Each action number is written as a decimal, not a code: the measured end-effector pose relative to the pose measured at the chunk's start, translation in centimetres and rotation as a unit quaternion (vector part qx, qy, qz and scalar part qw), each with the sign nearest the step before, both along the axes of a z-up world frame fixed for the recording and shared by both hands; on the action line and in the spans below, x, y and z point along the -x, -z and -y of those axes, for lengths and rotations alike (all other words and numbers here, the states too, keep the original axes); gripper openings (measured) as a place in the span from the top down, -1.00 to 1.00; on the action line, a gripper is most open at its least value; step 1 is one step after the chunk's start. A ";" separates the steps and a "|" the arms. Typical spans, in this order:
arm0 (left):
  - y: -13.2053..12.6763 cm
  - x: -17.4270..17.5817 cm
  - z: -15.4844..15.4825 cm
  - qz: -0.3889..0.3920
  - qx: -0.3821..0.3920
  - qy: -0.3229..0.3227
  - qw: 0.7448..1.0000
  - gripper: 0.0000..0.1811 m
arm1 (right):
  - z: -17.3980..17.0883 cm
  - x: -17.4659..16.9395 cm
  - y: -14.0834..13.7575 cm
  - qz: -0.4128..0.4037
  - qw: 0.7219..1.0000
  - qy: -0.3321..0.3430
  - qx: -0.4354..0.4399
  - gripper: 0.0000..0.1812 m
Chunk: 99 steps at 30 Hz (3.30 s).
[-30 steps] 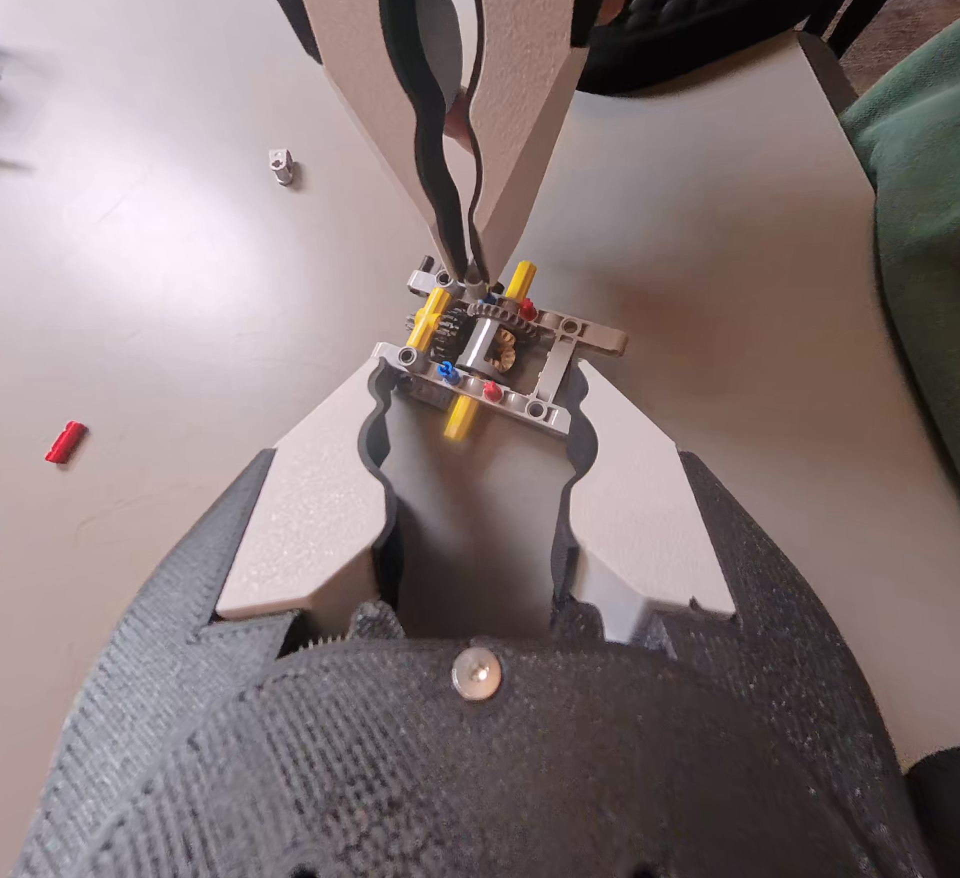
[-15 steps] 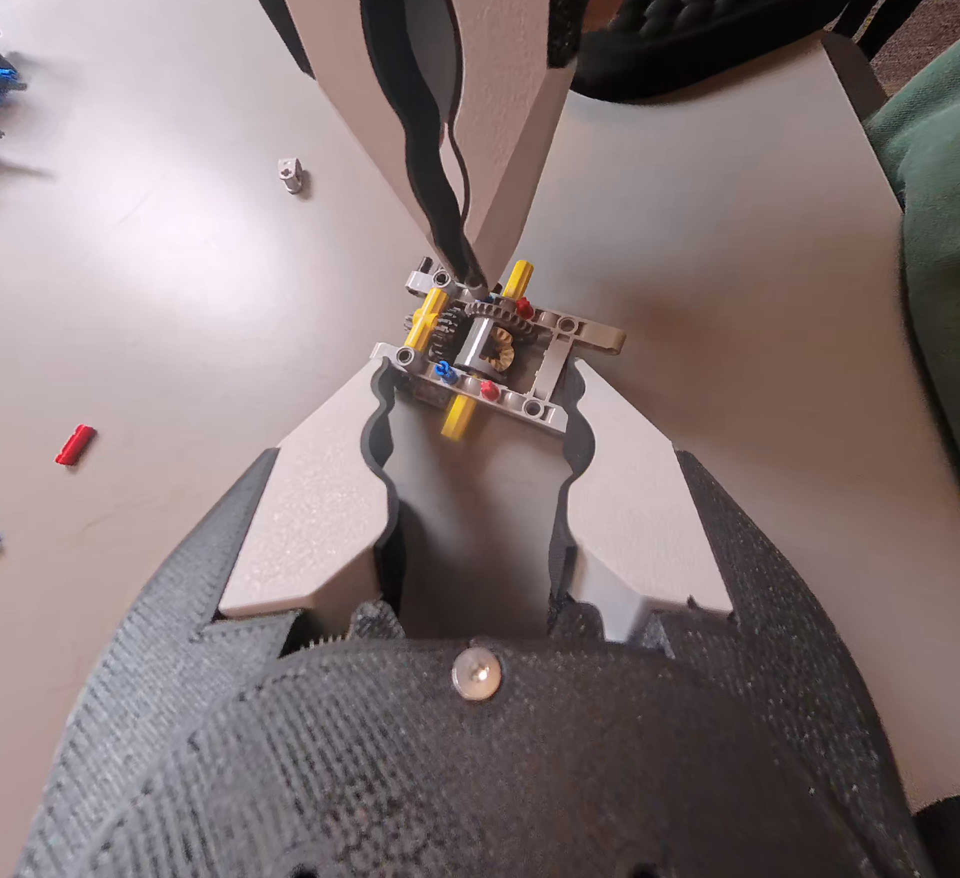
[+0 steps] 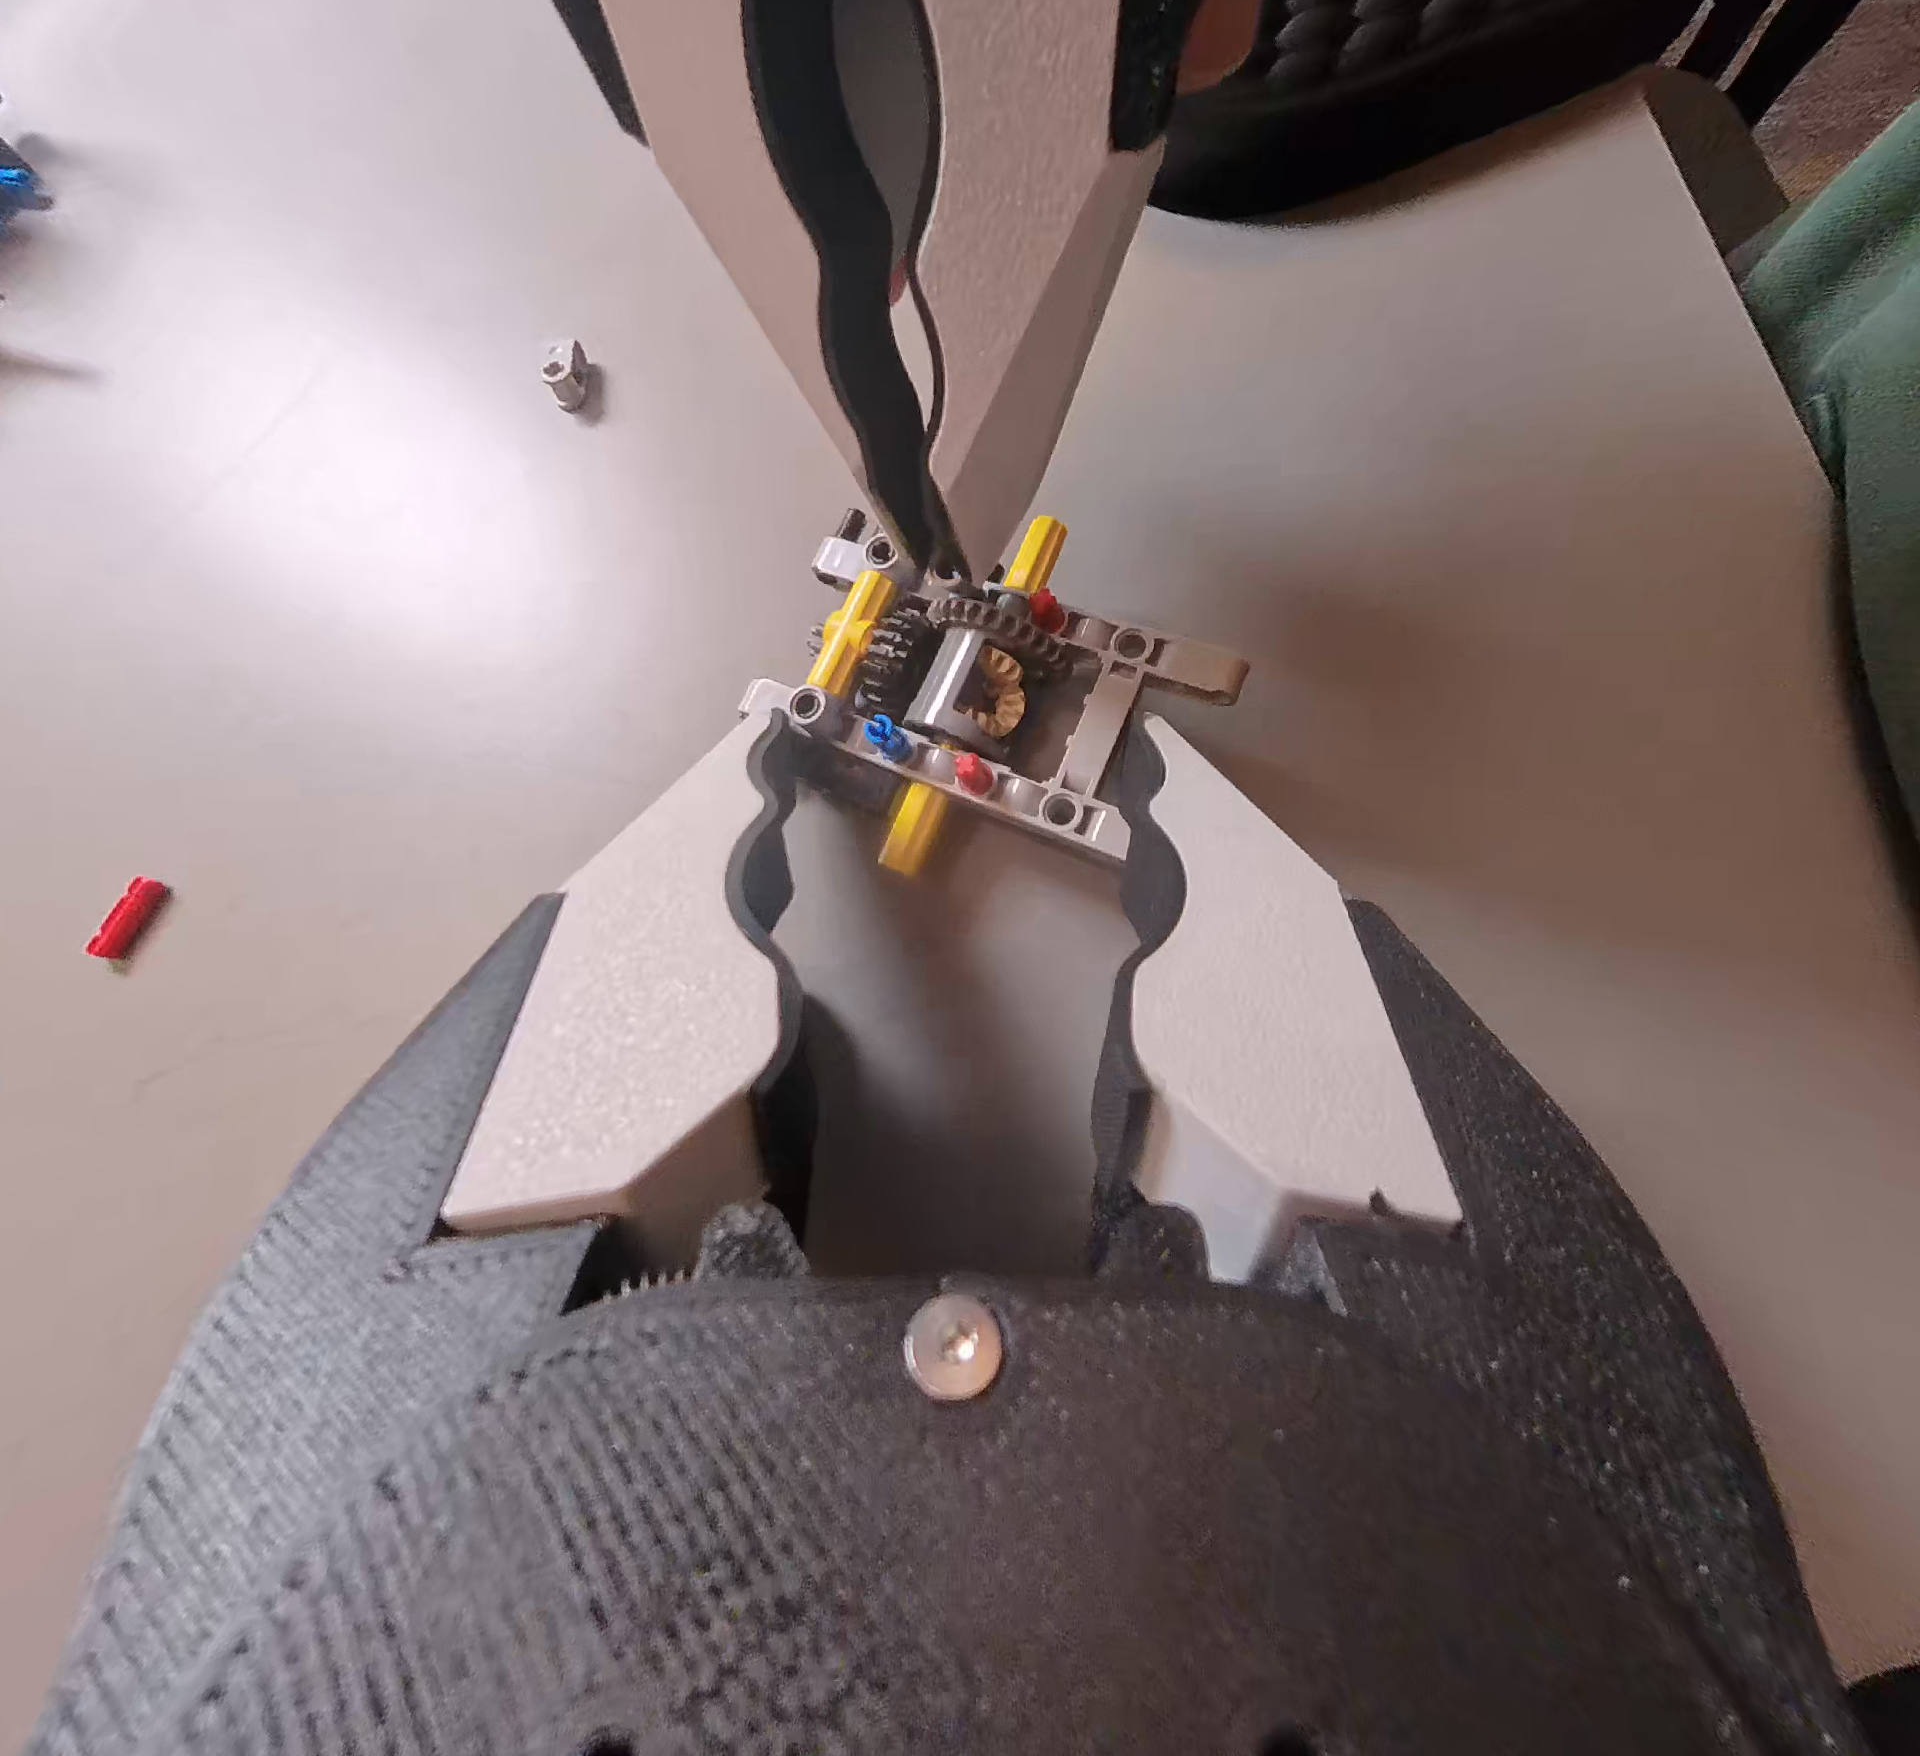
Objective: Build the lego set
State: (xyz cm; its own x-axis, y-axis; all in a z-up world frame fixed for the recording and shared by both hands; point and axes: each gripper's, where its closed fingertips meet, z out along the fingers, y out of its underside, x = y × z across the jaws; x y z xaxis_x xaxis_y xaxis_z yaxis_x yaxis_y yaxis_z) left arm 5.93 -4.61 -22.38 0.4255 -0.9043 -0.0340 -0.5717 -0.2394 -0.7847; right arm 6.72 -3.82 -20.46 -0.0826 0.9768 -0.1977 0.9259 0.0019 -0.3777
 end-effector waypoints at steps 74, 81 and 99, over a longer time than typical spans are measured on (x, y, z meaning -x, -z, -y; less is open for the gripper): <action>-0.3 1.0 -0.4 -0.043 -0.084 -0.090 0.991 0.32 | -0.5 0.5 -1.2 -0.295 0.952 -0.015 -0.086 0.79; -0.4 1.2 -0.6 -0.053 -0.103 -0.099 0.988 0.33 | -0.5 0.8 -0.2 -0.271 0.957 -0.043 -0.095 0.84; -0.2 1.4 -0.5 -0.044 -0.072 -0.144 0.986 0.32 | -0.9 1.1 -0.1 -0.247 0.965 0.040 -0.075 0.93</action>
State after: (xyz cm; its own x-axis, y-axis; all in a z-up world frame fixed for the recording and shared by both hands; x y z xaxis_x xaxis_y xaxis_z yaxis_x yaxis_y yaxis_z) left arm 4.57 -4.12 -22.20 0.6533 -0.7298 -0.2014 -0.5638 -0.2914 -0.7728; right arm 5.60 -2.90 -20.40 -0.0544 0.9985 -0.0099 0.6317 0.0268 -0.7747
